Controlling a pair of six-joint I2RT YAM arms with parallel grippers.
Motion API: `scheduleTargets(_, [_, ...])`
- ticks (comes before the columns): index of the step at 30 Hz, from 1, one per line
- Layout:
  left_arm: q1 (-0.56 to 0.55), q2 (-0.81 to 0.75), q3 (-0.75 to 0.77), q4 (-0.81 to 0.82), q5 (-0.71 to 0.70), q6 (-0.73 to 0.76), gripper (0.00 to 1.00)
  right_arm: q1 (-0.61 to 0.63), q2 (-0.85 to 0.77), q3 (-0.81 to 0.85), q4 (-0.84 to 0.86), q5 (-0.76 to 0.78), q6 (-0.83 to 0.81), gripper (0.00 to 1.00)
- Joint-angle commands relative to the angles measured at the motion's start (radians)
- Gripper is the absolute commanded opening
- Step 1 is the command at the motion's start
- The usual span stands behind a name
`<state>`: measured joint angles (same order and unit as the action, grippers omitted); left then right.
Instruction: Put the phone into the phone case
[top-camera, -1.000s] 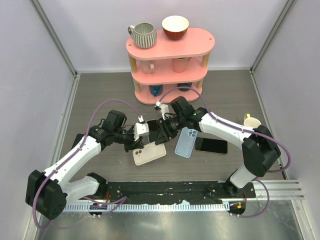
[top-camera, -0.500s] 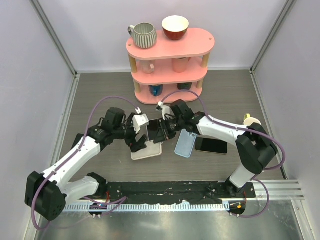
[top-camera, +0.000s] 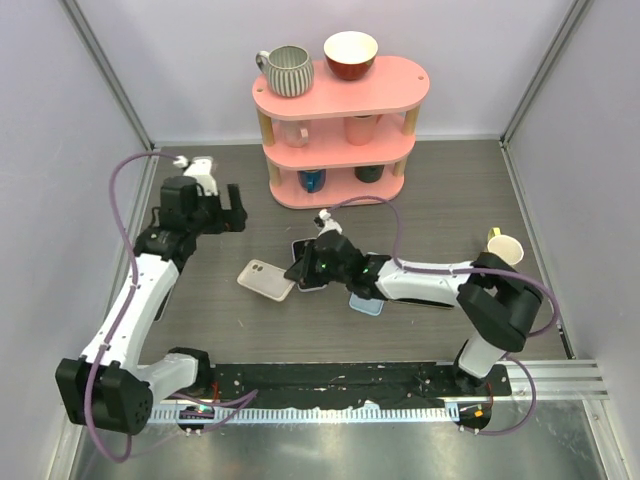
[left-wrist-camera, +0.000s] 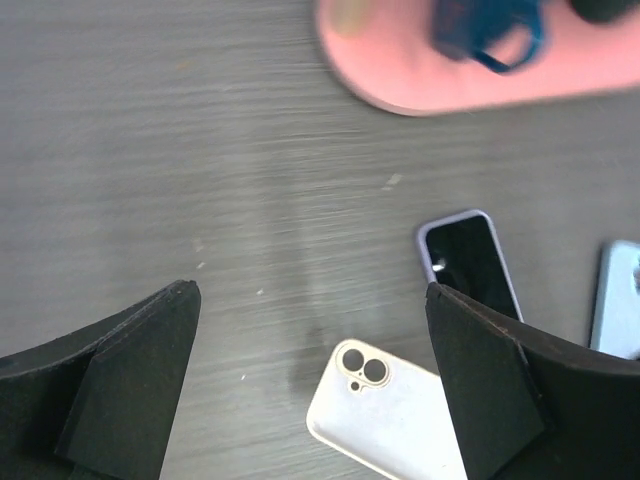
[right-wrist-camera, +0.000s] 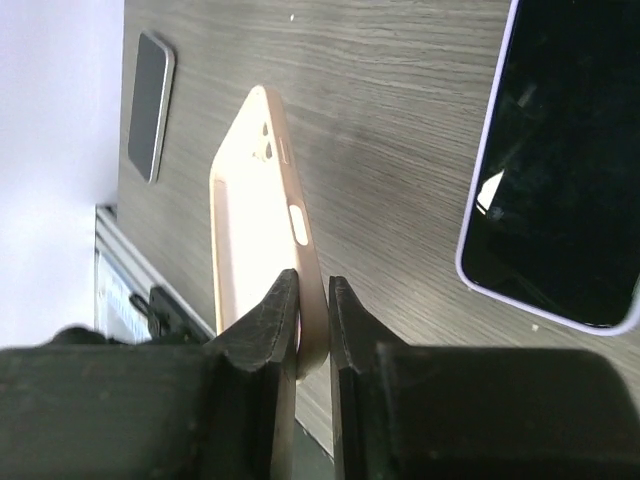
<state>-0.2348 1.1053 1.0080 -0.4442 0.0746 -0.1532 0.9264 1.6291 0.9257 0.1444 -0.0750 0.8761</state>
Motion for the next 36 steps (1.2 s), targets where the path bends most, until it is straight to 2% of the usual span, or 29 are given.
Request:
scheduleTargets(1, [0.127,-0.021,-0.002,-0.048,-0.105,-0.253,1.0,0.078,0.076,0.057,0.089,0.337,0.222,0.01])
scheduleTargets(4, [0.172,-0.024,-0.025,-0.083,-0.133,-0.285,1.0,0.132,0.118,0.091,0.048,0.483,0.303,0.01])
scheduleTargets(9, [0.225,-0.008,-0.061,-0.128,-0.335,-0.313,1.0,0.218,0.184,0.154,-0.021,0.69,0.36,0.06])
scheduleTargets(12, [0.296,-0.041,-0.118,-0.091,-0.343,-0.35,1.0,0.296,0.206,0.188,-0.094,0.814,0.409,0.09])
scheduleTargets(15, [0.315,-0.032,-0.121,-0.091,-0.351,-0.361,1.0,0.353,0.228,0.212,-0.161,0.891,0.469,0.18])
scheduleTargets(17, [0.316,-0.012,-0.106,-0.108,-0.351,-0.359,1.0,0.362,0.238,0.214,-0.21,0.888,0.51,0.25])
scheduleTargets(24, [0.33,0.019,-0.114,-0.114,-0.422,-0.374,1.0,0.364,0.227,0.16,-0.226,0.851,0.574,0.37])
scheduleTargets(31, [0.382,0.03,-0.138,-0.143,-0.548,-0.469,1.0,0.365,0.141,0.133,-0.192,0.847,0.448,0.52])
scheduleTargets(36, [0.449,0.07,-0.126,-0.166,-0.573,-0.525,0.98,0.365,0.052,0.012,-0.151,0.87,0.434,0.55])
